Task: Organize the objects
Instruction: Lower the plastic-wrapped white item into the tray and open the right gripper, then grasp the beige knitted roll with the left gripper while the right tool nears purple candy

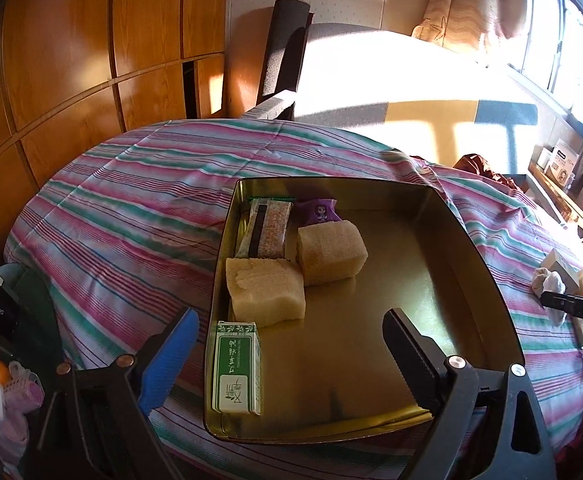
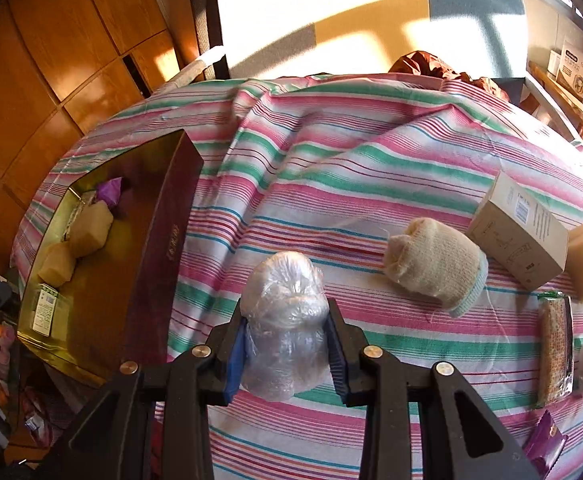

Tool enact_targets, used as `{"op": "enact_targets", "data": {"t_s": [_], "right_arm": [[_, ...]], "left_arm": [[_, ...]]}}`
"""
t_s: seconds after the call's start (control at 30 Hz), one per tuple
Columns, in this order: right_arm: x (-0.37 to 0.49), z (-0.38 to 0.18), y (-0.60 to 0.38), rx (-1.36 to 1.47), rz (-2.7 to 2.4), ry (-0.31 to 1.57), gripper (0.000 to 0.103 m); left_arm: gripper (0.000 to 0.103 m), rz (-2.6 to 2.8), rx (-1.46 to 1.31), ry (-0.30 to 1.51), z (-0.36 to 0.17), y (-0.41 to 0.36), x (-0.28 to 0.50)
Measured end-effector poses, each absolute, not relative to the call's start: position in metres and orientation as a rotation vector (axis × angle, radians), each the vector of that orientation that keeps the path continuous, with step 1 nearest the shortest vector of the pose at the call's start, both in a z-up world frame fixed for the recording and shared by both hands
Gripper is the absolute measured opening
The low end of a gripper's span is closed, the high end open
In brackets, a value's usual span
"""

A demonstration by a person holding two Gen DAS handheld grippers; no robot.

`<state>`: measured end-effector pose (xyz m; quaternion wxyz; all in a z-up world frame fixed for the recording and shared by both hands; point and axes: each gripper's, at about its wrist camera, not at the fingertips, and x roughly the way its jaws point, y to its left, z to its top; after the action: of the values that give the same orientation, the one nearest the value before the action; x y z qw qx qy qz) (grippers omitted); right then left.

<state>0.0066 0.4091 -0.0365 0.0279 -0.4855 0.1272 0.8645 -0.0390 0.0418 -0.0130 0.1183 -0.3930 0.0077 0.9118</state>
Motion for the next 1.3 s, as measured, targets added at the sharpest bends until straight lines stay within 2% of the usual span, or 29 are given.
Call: {"op": "enact_targets", "data": {"t_s": [0.37, 0.5, 0.9, 0.97, 1.03, 1.1, 1.17, 1.23, 1.3], "right_arm": [[-0.023, 0.0, 0.305, -1.532, 2.917, 0.459, 0.035], [-0.045, -0.014, 0.252, -1.653, 2.954, 0.471, 0.035], [-0.077, -0.079, 0.145, -1.998, 2.851, 0.507, 0.037], [-0.077, -0.085, 0.136, -2.055, 2.842, 0.563, 0.039], [-0.075, -0.087, 0.132, -2.073, 2.846, 0.601, 0.047], [-0.072, -0.083, 0.131, -2.062, 2.867, 0.577, 0.048], [-0.068, -0.079, 0.133, -2.043, 2.881, 0.553, 0.056], [-0.065, -0.073, 0.137, -2.0, 2.906, 0.531, 0.074], [-0.059, -0.064, 0.141, -1.94, 2.941, 0.502, 0.079]], "left_arm": [[0.095, 2.721, -1.143, -0.162, -0.007, -0.009, -0.04], [0.098, 2.769, -1.15, -0.208, -0.008, -0.034, -0.039], [0.099, 2.818, -1.239, -0.307, -0.027, -0.076, -0.039], [0.099, 2.818, -1.238, -0.302, -0.027, -0.076, -0.039], [0.099, 2.826, -1.237, -0.294, -0.028, -0.076, -0.039], [0.099, 2.826, -1.241, -0.289, -0.028, -0.076, -0.039], [0.099, 2.819, -1.245, -0.295, -0.029, -0.076, -0.04], [0.099, 2.821, -1.245, -0.289, -0.029, -0.074, -0.039], [0.098, 2.812, -1.239, -0.285, -0.028, -0.072, -0.038]]}}
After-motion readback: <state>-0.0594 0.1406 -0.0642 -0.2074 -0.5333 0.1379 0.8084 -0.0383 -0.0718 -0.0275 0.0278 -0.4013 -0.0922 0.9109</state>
